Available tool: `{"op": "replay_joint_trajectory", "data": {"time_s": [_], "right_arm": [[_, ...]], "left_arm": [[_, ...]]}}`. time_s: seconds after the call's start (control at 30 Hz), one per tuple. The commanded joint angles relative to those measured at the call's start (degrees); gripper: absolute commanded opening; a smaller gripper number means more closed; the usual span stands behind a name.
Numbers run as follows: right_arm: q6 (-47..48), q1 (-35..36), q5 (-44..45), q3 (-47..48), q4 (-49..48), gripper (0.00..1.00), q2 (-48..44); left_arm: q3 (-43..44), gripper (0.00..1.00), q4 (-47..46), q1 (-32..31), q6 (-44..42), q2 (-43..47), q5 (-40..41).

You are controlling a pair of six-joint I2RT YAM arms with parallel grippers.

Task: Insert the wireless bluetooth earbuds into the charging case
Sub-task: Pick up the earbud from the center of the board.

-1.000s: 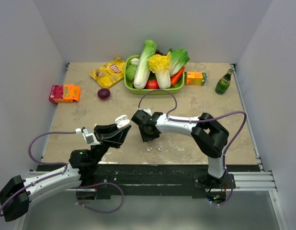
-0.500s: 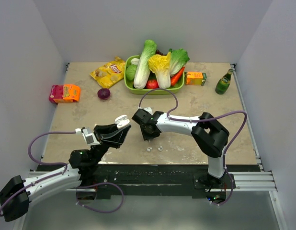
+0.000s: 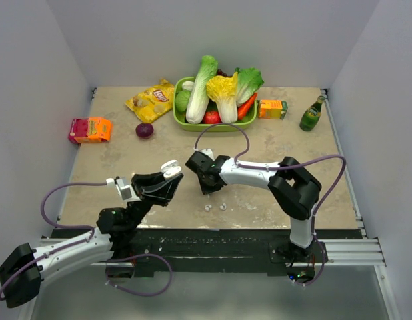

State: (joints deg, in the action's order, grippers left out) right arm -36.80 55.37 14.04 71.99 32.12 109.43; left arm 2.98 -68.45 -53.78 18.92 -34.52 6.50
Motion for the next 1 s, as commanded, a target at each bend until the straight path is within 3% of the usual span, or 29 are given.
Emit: {"op": "replay_joint_trajectory", "data": {"time_s": [0.0, 0.07, 0.1, 0.17, 0.37, 0.8, 0.97], "right_arm": [[-0.91, 0.26, -2.44, -4.04, -0.39, 0.18, 3.78], [-0.91, 0.26, -2.53, -4.13, -0.65, 0.15, 3.51], [-0.91, 0.26, -2.62, -4.22, -0.65, 0.06, 3.43], [-0.91, 0.26, -2.53, -4.31, -0.83, 0.01, 2.99], [-1.08, 0.26, -1.66, -4.4, -0.74, 0.0, 0.36], [2.51, -0.18, 7.57, 1.22, 2.33, 0.0, -14.94], [4.54, -0.44, 12.05, -0.53, -2.74, 0.0, -25.45]], "left_arm": [[-7.38, 0.0, -2.92, -0.36, -0.11, -0.28, 0.53], [-7.29, 0.0, -2.92, -0.36, -0.11, -0.28, 0.53], [-7.12, 0.0, -2.84, -0.36, -0.11, -0.37, 0.53], [-7.03, 0.0, -2.83, -0.36, -0.11, -0.37, 0.44], [-6.68, 0.0, -2.75, -0.36, -0.11, -0.46, 0.53], [-3.6, 0.0, -3.27, -0.36, -0.99, -2.04, 1.76], [-1.49, 0.0, -7.3, -0.36, -3.09, -5.99, 3.43]]}}
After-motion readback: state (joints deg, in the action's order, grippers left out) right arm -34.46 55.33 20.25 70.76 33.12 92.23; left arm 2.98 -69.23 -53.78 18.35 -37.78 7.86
